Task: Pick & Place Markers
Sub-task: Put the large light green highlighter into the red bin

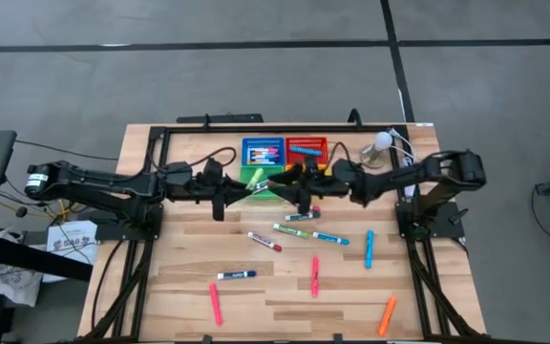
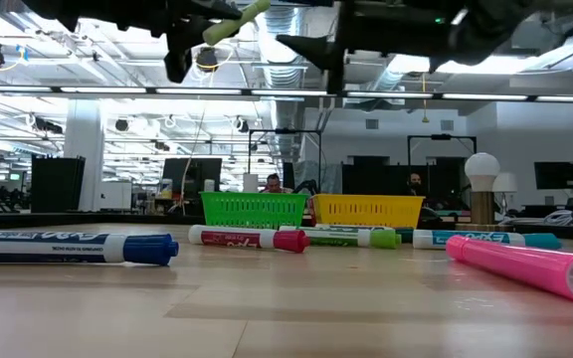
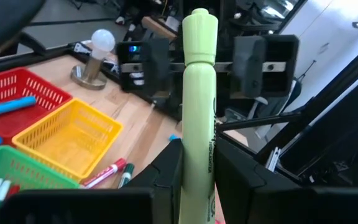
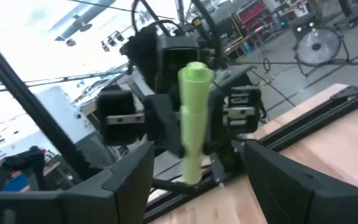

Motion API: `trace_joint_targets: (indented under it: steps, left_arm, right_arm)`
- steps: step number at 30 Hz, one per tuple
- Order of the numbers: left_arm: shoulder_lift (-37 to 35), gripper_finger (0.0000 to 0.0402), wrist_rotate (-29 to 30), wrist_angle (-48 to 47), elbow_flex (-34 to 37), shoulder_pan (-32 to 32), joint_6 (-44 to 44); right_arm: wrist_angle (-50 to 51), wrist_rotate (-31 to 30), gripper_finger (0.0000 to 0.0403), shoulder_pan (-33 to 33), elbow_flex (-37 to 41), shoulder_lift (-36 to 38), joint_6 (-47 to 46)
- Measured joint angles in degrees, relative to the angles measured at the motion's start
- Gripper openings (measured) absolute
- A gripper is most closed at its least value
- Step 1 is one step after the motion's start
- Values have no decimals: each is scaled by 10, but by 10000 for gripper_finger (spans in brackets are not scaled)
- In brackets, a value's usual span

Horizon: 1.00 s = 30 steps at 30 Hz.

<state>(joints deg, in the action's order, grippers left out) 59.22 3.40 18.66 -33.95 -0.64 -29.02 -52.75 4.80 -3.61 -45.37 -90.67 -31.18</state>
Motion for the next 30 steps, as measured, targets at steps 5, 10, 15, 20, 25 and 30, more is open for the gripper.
trace_joint_targets:
  steps: [5, 10, 15, 20, 25, 30]
  left_arm:
    - [1, 69, 6, 17, 0, 0, -1]
    - [1, 69, 11, 18, 0, 0, -2]
    - [1, 69, 12, 19, 0, 0, -4]
    - [1, 69, 13, 20, 0, 0, -5]
    - [1, 69, 15, 19, 0, 0, -5]
    - [6, 69, 16, 18, 0, 0, -15]
  right_arm:
    - [2, 32, 240, -19, -51, -48, 2]
    - [2, 65, 240, -24, -102, -91, 2]
    - [7, 90, 240, -30, -137, -118, 2]
    - [22, 88, 237, -34, -143, -118, 12]
    - [21, 88, 201, -40, -143, -113, 12]
    - [21, 89, 125, -39, -143, -113, 18]
